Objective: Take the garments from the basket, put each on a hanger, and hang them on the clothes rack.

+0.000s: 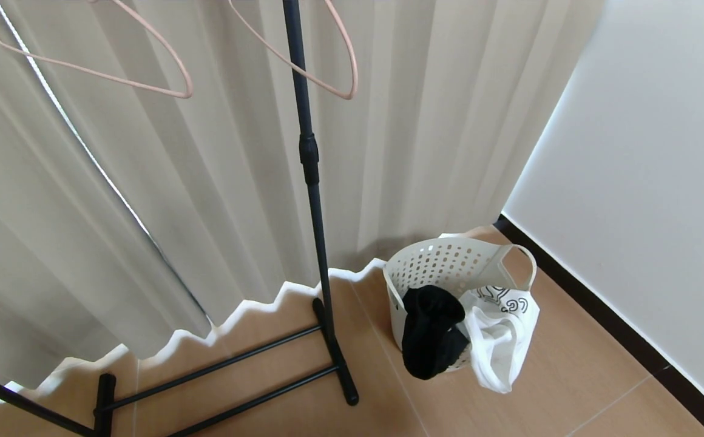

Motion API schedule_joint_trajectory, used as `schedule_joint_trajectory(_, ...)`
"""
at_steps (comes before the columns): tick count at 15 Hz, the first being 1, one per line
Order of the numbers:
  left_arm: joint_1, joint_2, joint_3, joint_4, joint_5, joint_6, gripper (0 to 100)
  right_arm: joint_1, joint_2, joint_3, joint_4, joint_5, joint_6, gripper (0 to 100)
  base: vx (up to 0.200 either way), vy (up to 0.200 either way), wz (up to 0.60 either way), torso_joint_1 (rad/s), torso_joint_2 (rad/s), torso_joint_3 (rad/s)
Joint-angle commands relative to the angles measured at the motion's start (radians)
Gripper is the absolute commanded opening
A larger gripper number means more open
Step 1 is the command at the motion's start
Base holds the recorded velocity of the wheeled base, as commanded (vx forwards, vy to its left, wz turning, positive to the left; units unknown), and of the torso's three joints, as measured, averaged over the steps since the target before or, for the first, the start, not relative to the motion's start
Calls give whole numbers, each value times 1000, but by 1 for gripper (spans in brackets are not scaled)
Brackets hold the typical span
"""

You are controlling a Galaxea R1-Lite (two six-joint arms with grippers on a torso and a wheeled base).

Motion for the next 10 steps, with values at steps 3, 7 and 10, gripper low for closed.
schedule_joint_trajectory(3, 0, 0, 0, 0, 0, -1, 100, 0, 1, 0, 0, 1, -3, 100, 0, 0, 0, 7, 2, -201)
schedule_joint_trajectory(7, 0, 0, 0, 0, 0, -2, 100, 0, 1, 0, 0, 2, -4, 100, 0, 0, 0, 5, 4, -196)
schedule_joint_trajectory(10, 0, 0, 0, 0, 0, -2, 100, 0, 1, 0, 0, 2, -4, 100, 0, 0, 0, 2, 4, -196)
